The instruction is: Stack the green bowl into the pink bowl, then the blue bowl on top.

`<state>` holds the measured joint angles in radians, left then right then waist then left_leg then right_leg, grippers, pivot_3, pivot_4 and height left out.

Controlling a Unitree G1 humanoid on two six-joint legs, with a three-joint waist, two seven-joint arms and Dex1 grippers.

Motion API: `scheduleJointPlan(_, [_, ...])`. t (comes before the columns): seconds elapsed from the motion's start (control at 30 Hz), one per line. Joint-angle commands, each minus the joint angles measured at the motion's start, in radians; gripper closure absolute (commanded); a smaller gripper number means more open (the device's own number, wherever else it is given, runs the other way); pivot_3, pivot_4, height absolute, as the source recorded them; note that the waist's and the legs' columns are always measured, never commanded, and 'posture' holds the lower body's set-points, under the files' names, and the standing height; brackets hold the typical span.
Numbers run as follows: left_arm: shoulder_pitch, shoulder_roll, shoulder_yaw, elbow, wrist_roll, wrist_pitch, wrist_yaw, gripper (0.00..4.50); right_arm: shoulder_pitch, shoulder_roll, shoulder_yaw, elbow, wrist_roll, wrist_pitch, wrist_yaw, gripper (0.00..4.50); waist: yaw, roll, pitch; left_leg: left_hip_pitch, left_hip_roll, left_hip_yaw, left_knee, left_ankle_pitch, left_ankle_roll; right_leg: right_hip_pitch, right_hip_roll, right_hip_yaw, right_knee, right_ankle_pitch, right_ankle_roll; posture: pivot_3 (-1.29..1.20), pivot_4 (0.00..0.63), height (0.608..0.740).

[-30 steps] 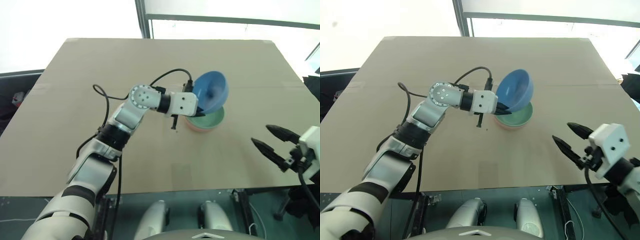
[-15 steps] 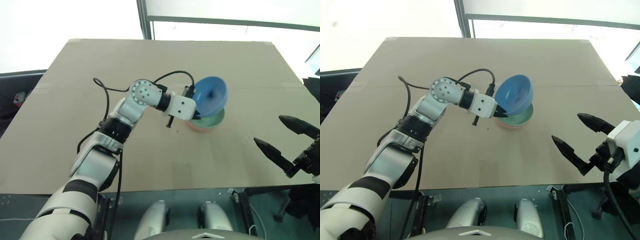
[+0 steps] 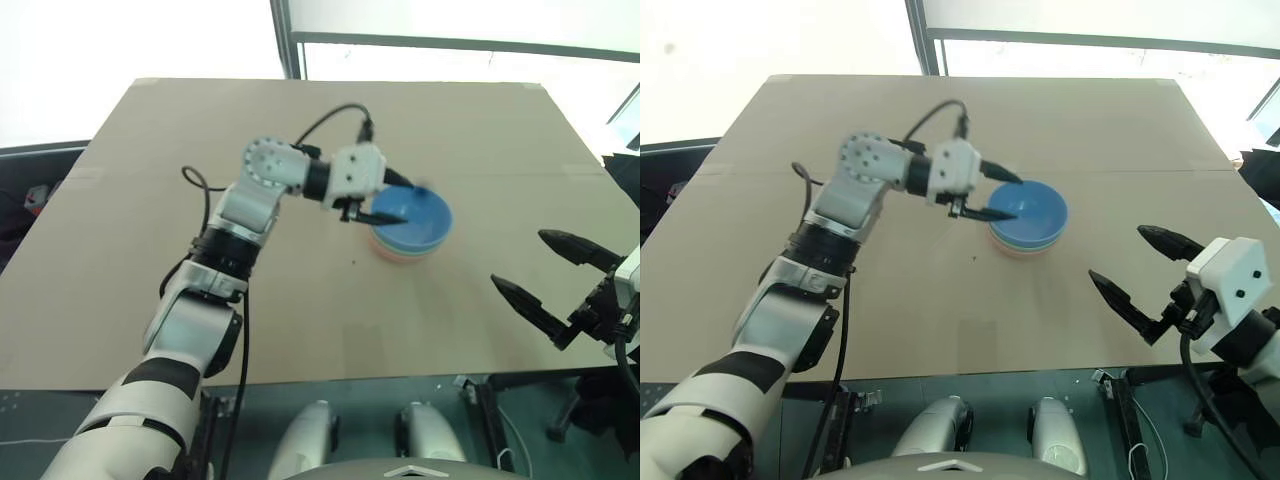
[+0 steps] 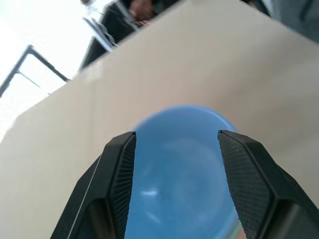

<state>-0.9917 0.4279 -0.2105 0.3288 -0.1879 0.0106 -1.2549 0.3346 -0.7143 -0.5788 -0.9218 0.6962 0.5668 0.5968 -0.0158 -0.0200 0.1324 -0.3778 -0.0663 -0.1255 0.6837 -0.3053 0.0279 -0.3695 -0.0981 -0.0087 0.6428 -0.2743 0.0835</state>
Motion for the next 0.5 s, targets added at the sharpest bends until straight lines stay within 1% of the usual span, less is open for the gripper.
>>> scheduleJointPlan(0.03, [0.180, 0.090, 0.172, -0.211, -0.129, 0.208, 0.104, 1.64, -0.033, -0.017, 0.102, 0.041, -0.149, -0.073, -0.023, 0.00, -0.015, 0.001, -0.001, 0.001, 0.000, 0.000, -0.001, 0.000, 0.000, 0.000, 0.000, 0.002, 0.000, 0.000, 0.000, 0.00, 0.150, 0.740])
scheduleJointPlan(0.07, [0.233, 0.116, 0.196, -0.259, -0.166, 0.250, 0.091, 1.64, -0.046, -0.018, 0.137, 0.069, -0.189, -0.103, -0.017, 0.00, -0.018, 0.001, -0.001, 0.002, 0.000, 0.000, -0.002, 0.000, 0.000, 0.000, 0.000, 0.002, 0.000, 0.000, 0.000, 0.00, 0.150, 0.740])
scheduleJointPlan(0.1, [0.286, 0.151, 0.222, -0.306, -0.232, 0.340, 0.067, 1.64, -0.068, -0.022, 0.172, 0.104, -0.199, -0.108, -0.002, 0.00, -0.028, 0.000, -0.001, 0.002, 0.000, -0.001, -0.002, 0.000, 0.000, -0.001, 0.000, 0.002, 0.000, 0.000, 0.000, 0.00, 0.150, 0.740])
scheduleJointPlan(0.13, [0.342, 0.175, 0.254, -0.355, -0.296, 0.425, 0.069, 1.12, -0.088, -0.022, 0.190, 0.137, -0.183, -0.100, 0.013, 0.00, -0.024, 0.001, 0.000, 0.002, 0.001, 0.000, -0.002, 0.000, 0.000, -0.001, 0.001, 0.003, 0.000, 0.000, 0.000, 0.00, 0.150, 0.740])
scheduleJointPlan(0.17, [0.406, 0.193, 0.272, -0.392, -0.296, 0.430, 0.088, 1.00, -0.109, -0.019, 0.202, 0.173, -0.154, -0.091, 0.037, 0.00, -0.022, 0.000, 0.000, 0.002, 0.000, -0.001, -0.002, 0.000, 0.000, -0.001, 0.000, 0.004, -0.001, 0.000, 0.000, 0.00, 0.150, 0.740])
scheduleJointPlan(0.2, [0.464, 0.204, 0.288, -0.432, -0.294, 0.425, 0.109, 0.54, -0.122, -0.026, 0.210, 0.206, -0.140, -0.093, 0.070, 0.00, -0.016, 0.000, 0.000, 0.002, 0.001, -0.001, 0.000, 0.000, 0.000, -0.001, 0.001, 0.004, -0.001, 0.000, 0.000, 0.00, 0.150, 0.740])
scheduleJointPlan(0.23, [0.517, 0.205, 0.314, -0.476, -0.306, 0.437, 0.142, 0.19, -0.133, -0.039, 0.220, 0.244, -0.151, -0.107, 0.100, 0.00, -0.010, 0.000, 0.000, 0.002, 0.000, -0.001, 0.000, 0.000, 0.000, -0.001, 0.000, 0.004, -0.002, 0.000, 0.000, 0.00, 0.150, 0.740])
scheduleJointPlan(0.27, [0.565, 0.208, 0.332, -0.518, -0.304, 0.442, 0.177, 0.04, -0.144, -0.047, 0.225, 0.281, -0.175, -0.131, 0.121, 0.00, 0.001, 0.000, 0.000, 0.002, 0.000, -0.001, 0.000, 0.000, 0.000, -0.001, -0.001, 0.004, -0.002, 0.000, 0.000, 0.00, 0.150, 0.740])
scheduleJointPlan(0.3, [0.602, 0.213, 0.343, -0.558, -0.305, 0.459, 0.207, 0.04, -0.151, -0.051, 0.221, 0.311, -0.197, -0.157, 0.133, 0.00, 0.010, 0.000, 0.001, 0.002, 0.000, -0.001, 0.000, 0.000, 0.000, -0.001, -0.001, 0.005, -0.003, 0.000, 0.000, 0.00, 0.150, 0.740])
scheduleJointPlan(0.37, [0.718, 0.243, 0.390, -0.632, -0.333, 0.490, 0.218, 0.04, -0.170, -0.060, 0.207, 0.366, -0.225, -0.184, 0.139, 0.00, 0.023, 0.000, 0.001, 0.001, -0.001, -0.003, 0.000, 0.000, 0.000, -0.001, -0.001, 0.005, -0.003, 0.000, 0.000, 0.00, 0.150, 0.740])
scheduleJointPlan(0.43, [0.884, 0.264, 0.486, -0.726, -0.354, 0.515, 0.241, 0.04, -0.146, -0.092, 0.162, 0.411, -0.200, -0.184, 0.210, 0.00, 0.029, 0.001, 0.001, 0.002, 0.000, -0.002, -0.001, 0.000, 0.000, -0.001, -0.001, 0.006, -0.003, 0.000, 0.000, 0.00, 0.150, 0.740])
scheduleJointPlan(0.5, [0.984, 0.271, 0.543, -0.786, -0.359, 0.520, 0.267, 0.04, -0.129, -0.111, 0.132, 0.445, -0.189, -0.195, 0.263, 0.00, 0.028, 0.003, 0.000, 0.001, 0.000, -0.002, -0.003, 0.000, -0.001, -0.003, -0.002, 0.007, -0.004, 0.000, 0.000, 0.00, 0.150, 0.740])
